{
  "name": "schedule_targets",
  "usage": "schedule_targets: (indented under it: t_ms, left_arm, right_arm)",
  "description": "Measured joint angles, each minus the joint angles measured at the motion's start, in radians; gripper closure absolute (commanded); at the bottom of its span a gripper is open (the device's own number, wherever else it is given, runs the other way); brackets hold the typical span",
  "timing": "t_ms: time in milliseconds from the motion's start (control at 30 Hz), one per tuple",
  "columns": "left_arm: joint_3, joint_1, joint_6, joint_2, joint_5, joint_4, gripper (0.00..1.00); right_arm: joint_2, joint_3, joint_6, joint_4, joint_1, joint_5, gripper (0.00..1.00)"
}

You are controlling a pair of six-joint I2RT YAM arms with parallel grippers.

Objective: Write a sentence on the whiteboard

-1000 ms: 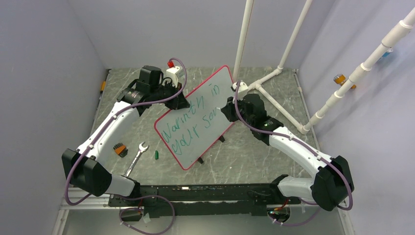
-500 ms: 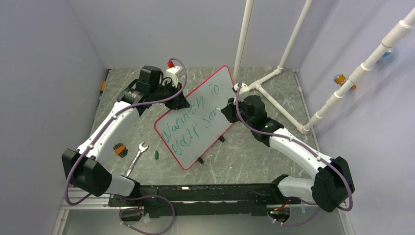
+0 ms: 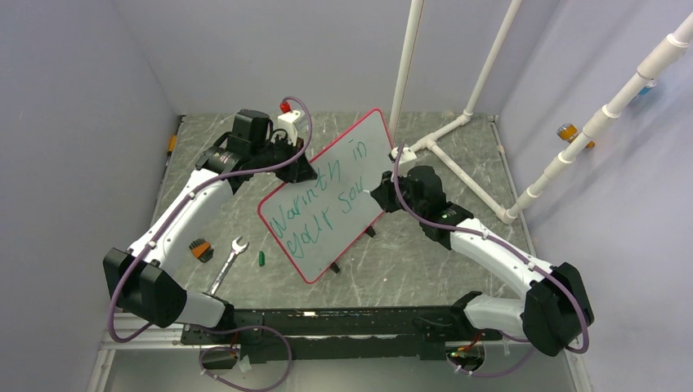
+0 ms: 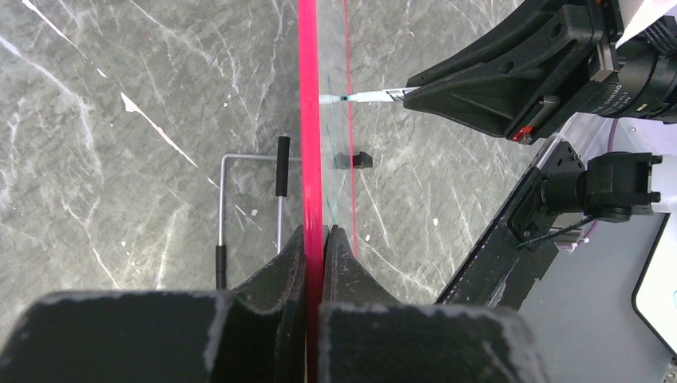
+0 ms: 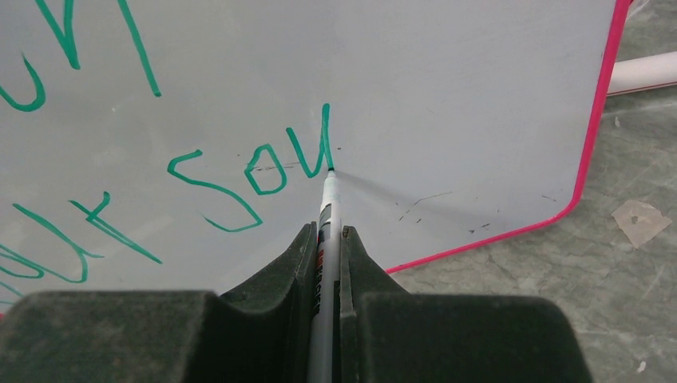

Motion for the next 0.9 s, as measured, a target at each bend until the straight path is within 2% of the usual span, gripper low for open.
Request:
schedule_targets:
  t_ms: [567,900]
  left_arm:
    - [0.000,-0.002,0.001,0.000,0.013,0.004,1.00]
    - [0.000,-0.003,0.001,0.000,0.013,0.004,1.00]
  right_arm:
    - [-0.114,0.031,-0.002,-0.093,0.002,0.051,1.00]
    - [-0.056,0.095,0.024,-0.069,0.002,0.090,1.00]
